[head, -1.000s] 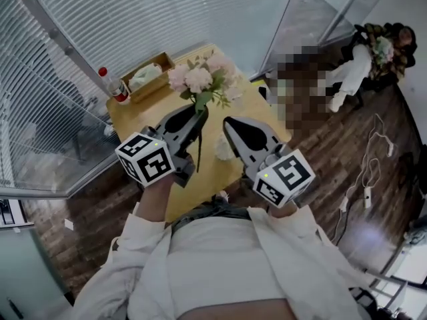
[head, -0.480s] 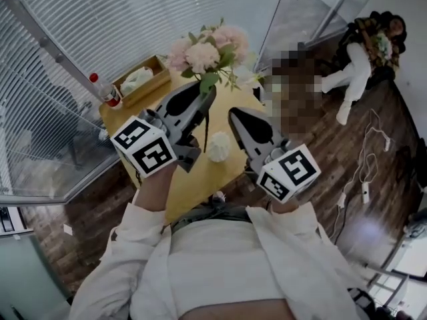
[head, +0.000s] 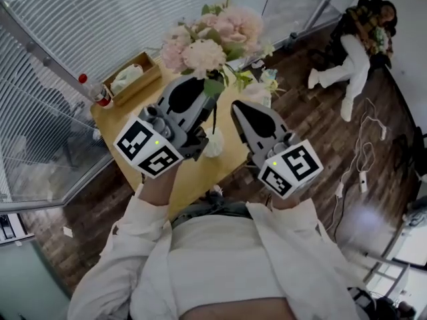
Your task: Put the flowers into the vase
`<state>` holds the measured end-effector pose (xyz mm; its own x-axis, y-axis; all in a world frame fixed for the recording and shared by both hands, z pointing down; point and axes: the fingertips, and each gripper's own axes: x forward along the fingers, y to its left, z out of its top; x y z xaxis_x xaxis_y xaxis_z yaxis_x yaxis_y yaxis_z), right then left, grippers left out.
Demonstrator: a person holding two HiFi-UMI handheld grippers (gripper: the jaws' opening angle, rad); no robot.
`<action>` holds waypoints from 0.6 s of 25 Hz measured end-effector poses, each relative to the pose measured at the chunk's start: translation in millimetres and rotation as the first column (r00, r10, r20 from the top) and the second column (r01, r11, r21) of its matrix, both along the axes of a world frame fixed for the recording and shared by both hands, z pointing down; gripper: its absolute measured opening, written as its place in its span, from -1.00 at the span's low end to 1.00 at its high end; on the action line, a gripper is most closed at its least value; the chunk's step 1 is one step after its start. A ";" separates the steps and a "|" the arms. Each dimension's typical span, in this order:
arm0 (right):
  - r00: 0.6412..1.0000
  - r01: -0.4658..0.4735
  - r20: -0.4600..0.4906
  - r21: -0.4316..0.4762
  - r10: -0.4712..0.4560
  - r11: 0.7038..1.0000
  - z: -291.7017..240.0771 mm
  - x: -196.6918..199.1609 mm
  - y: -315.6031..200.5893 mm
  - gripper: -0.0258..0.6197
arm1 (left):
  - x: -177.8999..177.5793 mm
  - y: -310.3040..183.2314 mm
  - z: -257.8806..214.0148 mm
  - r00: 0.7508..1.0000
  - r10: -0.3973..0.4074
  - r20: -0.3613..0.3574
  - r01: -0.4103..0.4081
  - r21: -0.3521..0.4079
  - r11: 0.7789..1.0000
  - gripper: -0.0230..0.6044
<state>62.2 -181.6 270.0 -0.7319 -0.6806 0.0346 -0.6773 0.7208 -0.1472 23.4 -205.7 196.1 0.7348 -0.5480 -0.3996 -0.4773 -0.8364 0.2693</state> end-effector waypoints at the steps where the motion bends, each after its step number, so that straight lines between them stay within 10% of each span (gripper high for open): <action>1: 1.000 -0.004 0.001 -0.003 0.004 1.000 1.0 0.7 -1.1 -0.88 | -0.2 0.2 0.6 1.000 0.000 -0.007 0.000 0.013 1.000 -0.75; 15: 1.000 -0.025 0.013 -0.057 0.025 0.998 15.4 7.9 10.7 -0.88 | 6.6 15.8 44.0 1.000 -0.009 0.015 0.009 -0.015 1.000 -0.75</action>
<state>70.0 -170.9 285.4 -0.7154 -0.6958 0.0640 -0.6926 0.6939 -0.1971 30.0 -189.9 240.1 0.7357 -0.5607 -0.3800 -0.4890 -0.8279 0.2747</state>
